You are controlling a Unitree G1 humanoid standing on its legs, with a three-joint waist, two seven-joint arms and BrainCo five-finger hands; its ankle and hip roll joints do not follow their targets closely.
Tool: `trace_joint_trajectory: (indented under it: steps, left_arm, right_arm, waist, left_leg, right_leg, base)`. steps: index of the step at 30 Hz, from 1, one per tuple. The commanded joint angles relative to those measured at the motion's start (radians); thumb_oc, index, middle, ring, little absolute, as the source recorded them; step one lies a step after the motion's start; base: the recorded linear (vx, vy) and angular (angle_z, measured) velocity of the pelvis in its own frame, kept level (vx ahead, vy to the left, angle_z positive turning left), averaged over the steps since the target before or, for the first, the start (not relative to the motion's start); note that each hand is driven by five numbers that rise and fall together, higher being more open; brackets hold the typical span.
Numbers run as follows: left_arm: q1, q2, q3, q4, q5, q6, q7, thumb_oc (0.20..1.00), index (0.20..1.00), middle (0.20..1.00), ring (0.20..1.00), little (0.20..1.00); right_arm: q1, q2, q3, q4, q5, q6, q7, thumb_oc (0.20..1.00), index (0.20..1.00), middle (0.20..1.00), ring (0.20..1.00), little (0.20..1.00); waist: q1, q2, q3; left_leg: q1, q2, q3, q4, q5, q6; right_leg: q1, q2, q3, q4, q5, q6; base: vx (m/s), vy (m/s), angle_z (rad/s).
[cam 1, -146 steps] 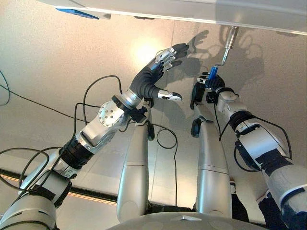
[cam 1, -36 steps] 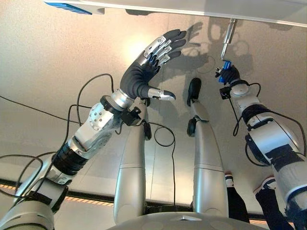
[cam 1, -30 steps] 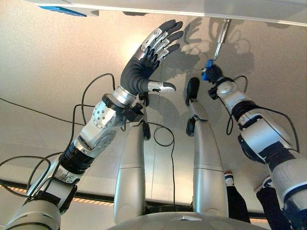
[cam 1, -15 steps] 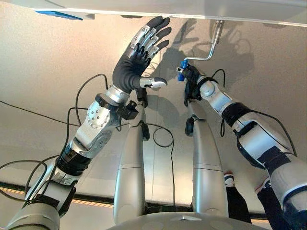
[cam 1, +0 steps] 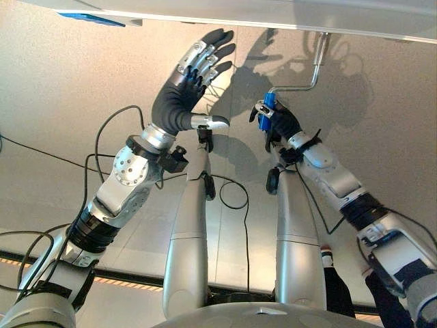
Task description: Raise the hospital bed
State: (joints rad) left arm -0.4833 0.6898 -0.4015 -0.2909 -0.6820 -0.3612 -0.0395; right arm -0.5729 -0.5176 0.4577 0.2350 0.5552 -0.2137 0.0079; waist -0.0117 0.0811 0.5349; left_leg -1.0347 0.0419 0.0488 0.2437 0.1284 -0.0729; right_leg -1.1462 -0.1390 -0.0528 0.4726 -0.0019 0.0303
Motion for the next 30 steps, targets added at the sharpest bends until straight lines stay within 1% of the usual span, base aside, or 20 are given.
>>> trace_joint_trajectory:
  steps: [1, 8, 10, 11, 12, 13, 14, 15, 16, 17, 18, 19, 20, 21, 22, 23, 24, 25, 27, 30]
  left_arm:
    - [0.081, 0.014, 0.059, -0.128, -0.011, -0.062, -0.043, 1.000, 1.000, 1.000, 1.000, 1.000]
    - [0.140, 0.015, 0.127, -0.160, -0.039, -0.058, -0.072, 1.000, 1.000, 1.000, 1.000, 1.000]
    - [0.147, 0.013, 0.135, -0.164, -0.046, -0.059, -0.078, 1.000, 1.000, 1.000, 1.000, 1.000]
    - [0.152, 0.007, 0.146, -0.169, -0.051, -0.058, -0.081, 1.000, 1.000, 1.000, 1.000, 1.000]
    - [0.152, 0.008, 0.146, -0.170, -0.051, -0.058, -0.081, 1.000, 1.000, 1.000, 1.000, 1.000]
    - [0.157, 0.005, 0.152, -0.173, -0.053, -0.057, -0.082, 1.000, 1.000, 1.000, 1.000, 1.000]
    - [0.163, 0.003, 0.159, -0.178, -0.055, -0.057, -0.082, 1.000, 1.000, 1.000, 1.000, 1.000]
    - [0.163, 0.003, 0.159, -0.178, -0.055, -0.057, -0.082, 1.000, 1.000, 1.000, 1.000, 1.000]
    - [0.166, 0.003, 0.164, -0.182, -0.060, -0.057, -0.082, 1.000, 1.000, 1.000, 1.000, 1.000]
    - [0.166, 0.003, 0.164, -0.182, -0.060, -0.057, -0.082, 1.000, 1.000, 1.000, 1.000, 1.000]
    - [0.169, -0.001, 0.170, -0.184, -0.061, -0.059, -0.078, 1.000, 1.000, 1.000, 1.000, 1.000]
    - [0.168, -0.001, 0.169, -0.183, -0.061, -0.059, -0.077, 1.000, 1.000, 1.000, 1.000, 1.000]
    - [0.168, -0.001, 0.175, -0.185, -0.064, -0.060, -0.078, 1.000, 1.000, 1.000, 1.000, 1.000]
    - [0.167, -0.001, 0.174, -0.185, -0.064, -0.060, -0.078, 1.000, 1.000, 1.000, 1.000, 1.000]
    - [0.165, 0.001, 0.180, -0.185, -0.066, -0.065, -0.077, 1.000, 1.000, 1.000, 1.000, 1.000]
    - [0.165, 0.001, 0.181, -0.185, -0.066, -0.065, -0.077, 1.000, 1.000, 1.000, 1.000, 1.000]
    - [0.160, -0.003, 0.175, -0.182, -0.075, -0.066, -0.085, 1.000, 1.000, 1.000, 1.000, 1.000]
    - [0.159, -0.003, 0.175, -0.181, -0.076, -0.066, -0.085, 1.000, 1.000, 1.000, 1.000, 1.000]
    - [0.150, -0.006, 0.170, -0.182, -0.075, -0.065, -0.081, 1.000, 1.000, 1.000, 1.000, 1.000]
    - [0.145, -0.008, 0.167, -0.184, -0.073, -0.063, -0.080, 1.000, 1.000, 1.000, 1.000, 1.000]
  right_arm:
    - [-0.001, 0.017, -0.165, -0.288, 0.150, -0.226, 0.029, 0.200, 0.200, 0.200, 0.200, 0.200]
    - [0.081, 0.028, -0.325, -0.375, 0.185, -0.286, -0.015, 0.200, 0.200, 0.200, 0.200, 0.200]
    - [0.088, 0.032, -0.344, -0.382, 0.185, -0.295, -0.024, 0.200, 0.200, 0.200, 0.200, 0.200]
    - [0.094, 0.042, -0.388, -0.400, 0.196, -0.314, -0.037, 0.200, 0.200, 0.200, 0.200, 0.200]
    - [0.095, 0.043, -0.388, -0.401, 0.195, -0.314, -0.037, 0.200, 0.200, 0.200, 0.200, 0.200]
    - [0.098, 0.049, -0.407, -0.404, 0.200, -0.323, -0.043, 0.200, 0.200, 0.200, 0.200, 0.200]
    - [0.100, 0.057, -0.435, -0.406, 0.201, -0.343, -0.070, 0.200, 0.200, 0.200, 0.200, 0.200]
    - [0.101, 0.058, -0.435, -0.406, 0.201, -0.343, -0.070, 0.200, 0.200, 0.200, 0.200, 0.200]
    - [0.102, 0.058, -0.463, -0.379, 0.193, -0.356, -0.110, 0.200, 0.200, 0.200, 0.200, 0.200]
    - [0.102, 0.058, -0.462, -0.378, 0.193, -0.356, -0.111, 0.200, 0.200, 0.200, 0.200, 0.200]
    - [0.100, 0.064, -0.501, -0.339, 0.191, -0.376, -0.153, 0.200, 0.200, 0.200, 0.200, 0.200]
    - [0.099, 0.064, -0.501, -0.338, 0.190, -0.377, -0.155, 0.200, 0.200, 0.200, 0.200, 0.200]
    - [0.093, 0.065, -0.534, -0.295, 0.162, -0.389, -0.202, 0.200, 0.200, 0.200, 0.200, 0.200]
    - [0.091, 0.065, -0.534, -0.294, 0.159, -0.389, -0.205, 0.200, 0.200, 0.200, 0.200, 0.200]
    - [0.077, 0.051, -0.558, -0.228, 0.114, -0.393, -0.267, 0.200, 0.200, 0.200, 0.200, 0.200]
    - [0.075, 0.051, -0.557, -0.226, 0.113, -0.393, -0.269, 0.200, 0.200, 0.200, 0.200, 0.200]
    - [0.047, 0.039, -0.590, -0.139, 0.109, -0.407, -0.318, 0.200, 0.200, 0.200, 0.200, 0.200]
    - [0.045, 0.038, -0.589, -0.137, 0.108, -0.409, -0.320, 0.200, 0.200, 0.200, 0.200, 0.200]
    - [0.019, 0.024, -0.611, -0.064, 0.105, -0.411, -0.357, 0.200, 0.200, 0.200, 0.200, 0.200]
    - [0.004, 0.013, -0.619, -0.021, 0.114, -0.413, -0.368, 0.200, 0.200, 0.200, 0.200, 0.200]
  waist:
    - [-0.062, 0.003, -0.015]
    - [-0.074, -0.006, -0.015]
    - [-0.075, -0.008, -0.015]
    - [-0.079, -0.011, -0.015]
    - [-0.079, -0.011, -0.015]
    - [-0.079, -0.011, -0.015]
    - [-0.081, -0.013, -0.015]
    - [-0.081, -0.014, -0.015]
    - [-0.083, -0.016, -0.015]
    - [-0.083, -0.016, -0.015]
    - [-0.085, -0.018, -0.015]
    - [-0.085, -0.018, -0.015]
    - [-0.086, -0.018, -0.015]
    - [-0.086, -0.018, -0.015]
    - [-0.084, -0.019, -0.015]
    - [-0.084, -0.018, -0.015]
    - [-0.083, -0.017, -0.015]
    - [-0.083, -0.017, -0.015]
    - [-0.082, -0.016, -0.015]
    - [-0.078, -0.013, -0.015]
  left_leg:
    - [0.004, -0.022, 0.010, 0.133, -0.115, 0.016]
    - [0.010, -0.016, 0.010, 0.128, -0.119, 0.013]
    - [0.012, -0.016, 0.011, 0.127, -0.120, 0.013]
    - [0.014, -0.015, 0.011, 0.126, -0.122, 0.013]
    - [0.014, -0.015, 0.011, 0.125, -0.122, 0.013]
    - [0.016, -0.015, 0.011, 0.124, -0.123, 0.012]
    - [0.018, -0.015, 0.011, 0.123, -0.124, 0.012]
    - [0.018, -0.015, 0.011, 0.123, -0.124, 0.012]
    - [0.021, -0.014, 0.012, 0.123, -0.126, 0.012]
    - [0.021, -0.014, 0.012, 0.123, -0.126, 0.012]
    - [0.022, -0.015, 0.011, 0.121, -0.127, 0.011]
    - [0.022, -0.015, 0.010, 0.121, -0.128, 0.011]
    - [0.023, -0.016, 0.009, 0.120, -0.129, 0.011]
    - [0.023, -0.016, 0.009, 0.120, -0.129, 0.011]
    - [0.024, -0.017, 0.007, 0.120, -0.130, 0.012]
    - [0.023, -0.017, 0.007, 0.120, -0.131, 0.012]
    - [0.025, -0.019, 0.005, 0.120, -0.132, 0.013]
    - [0.024, -0.018, 0.005, 0.120, -0.132, 0.013]
    - [0.024, -0.019, 0.001, 0.118, -0.133, 0.013]
    - [0.027, -0.020, 0.001, 0.114, -0.133, 0.013]
  right_leg:
    - [0.070, -0.006, 0.019, -0.120, 0.084, 0.134]
    - [0.076, 0.000, 0.020, -0.124, 0.077, 0.135]
    - [0.077, 0.000, 0.021, -0.122, 0.077, 0.136]
    - [0.078, 0.002, 0.021, -0.123, 0.075, 0.136]
    - [0.078, 0.002, 0.021, -0.123, 0.075, 0.136]
    - [0.079, 0.003, 0.021, -0.123, 0.074, 0.135]
    - [0.081, 0.003, 0.021, -0.124, 0.073, 0.135]
    - [0.081, 0.004, 0.021, -0.124, 0.073, 0.135]
    - [0.083, 0.004, 0.021, -0.126, 0.073, 0.135]
    - [0.083, 0.004, 0.021, -0.126, 0.073, 0.135]
    - [0.086, 0.004, 0.021, -0.129, 0.072, 0.137]
    - [0.086, 0.004, 0.021, -0.129, 0.072, 0.137]
    - [0.089, 0.003, 0.021, -0.131, 0.071, 0.136]
    - [0.089, 0.003, 0.021, -0.131, 0.070, 0.136]
    - [0.090, 0.002, 0.017, -0.129, 0.069, 0.136]
    - [0.090, 0.003, 0.017, -0.128, 0.069, 0.136]
    - [0.091, 0.002, 0.016, -0.127, 0.067, 0.136]
    - [0.091, 0.002, 0.016, -0.127, 0.067, 0.136]
    - [0.092, 0.002, 0.016, -0.129, 0.066, 0.136]
    - [0.093, 0.002, 0.016, -0.129, 0.065, 0.136]
  base:
    - [0.00, -0.014, 0.04]
    - [0.00, -0.005, 0.01]
    - [0.00, 0.000, 0.00]
    - [0.00, 0.000, 0.00]
    - [0.00, 0.000, 0.00]
    - [0.01, -0.009, -0.03]
    - [0.01, -0.009, -0.03]
    - [0.00, 0.000, 0.00]
    - [0.00, 0.000, 0.00]
    - [0.00, 0.000, 0.00]
    - [0.00, 0.000, 0.00]
    - [0.00, 0.000, 0.00]
    - [0.00, 0.000, 0.00]
    - [0.00, 0.000, 0.00]
    - [0.00, 0.000, 0.00]
    - [0.00, 0.000, 0.00]
    - [0.00, 0.000, 0.00]
    - [0.01, -0.012, 0.05]
    - [0.01, -0.007, 0.04]
    - [0.00, 0.000, 0.00]
